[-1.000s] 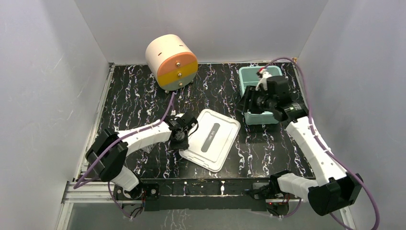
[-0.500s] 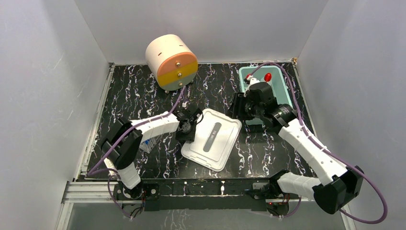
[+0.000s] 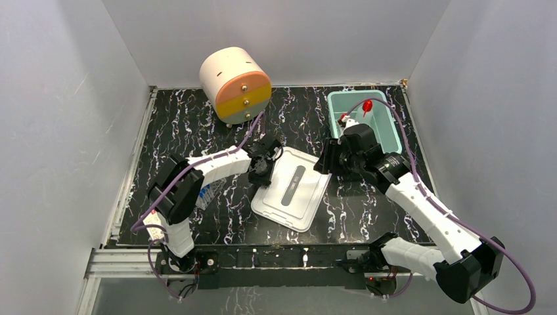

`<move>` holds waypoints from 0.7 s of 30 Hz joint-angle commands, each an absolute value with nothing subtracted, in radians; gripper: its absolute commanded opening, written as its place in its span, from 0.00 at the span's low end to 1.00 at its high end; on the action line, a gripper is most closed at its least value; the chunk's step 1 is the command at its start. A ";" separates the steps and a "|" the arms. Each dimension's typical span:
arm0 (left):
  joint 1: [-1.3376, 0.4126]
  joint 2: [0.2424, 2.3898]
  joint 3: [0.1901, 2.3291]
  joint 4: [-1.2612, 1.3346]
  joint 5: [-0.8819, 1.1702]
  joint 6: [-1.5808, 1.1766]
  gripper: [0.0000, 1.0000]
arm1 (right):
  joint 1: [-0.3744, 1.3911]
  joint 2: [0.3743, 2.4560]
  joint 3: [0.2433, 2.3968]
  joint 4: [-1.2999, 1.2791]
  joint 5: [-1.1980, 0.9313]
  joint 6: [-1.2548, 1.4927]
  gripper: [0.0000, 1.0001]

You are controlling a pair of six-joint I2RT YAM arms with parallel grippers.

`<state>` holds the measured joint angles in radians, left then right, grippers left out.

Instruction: Organize the chemistry lab equipment

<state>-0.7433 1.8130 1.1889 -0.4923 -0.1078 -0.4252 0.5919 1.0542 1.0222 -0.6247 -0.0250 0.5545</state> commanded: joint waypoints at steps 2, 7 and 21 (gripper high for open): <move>-0.714 1.787 1.145 -0.506 -0.076 -0.417 0.02 | 0.599 1.028 1.006 -0.611 -0.005 0.571 0.54; -0.668 1.717 1.102 -0.508 0.014 -0.438 0.01 | 0.609 1.042 0.996 -0.597 0.022 0.577 0.54; -0.550 1.538 1.024 -0.520 0.196 -0.486 0.00 | 0.708 1.109 0.966 -0.581 0.123 0.626 0.56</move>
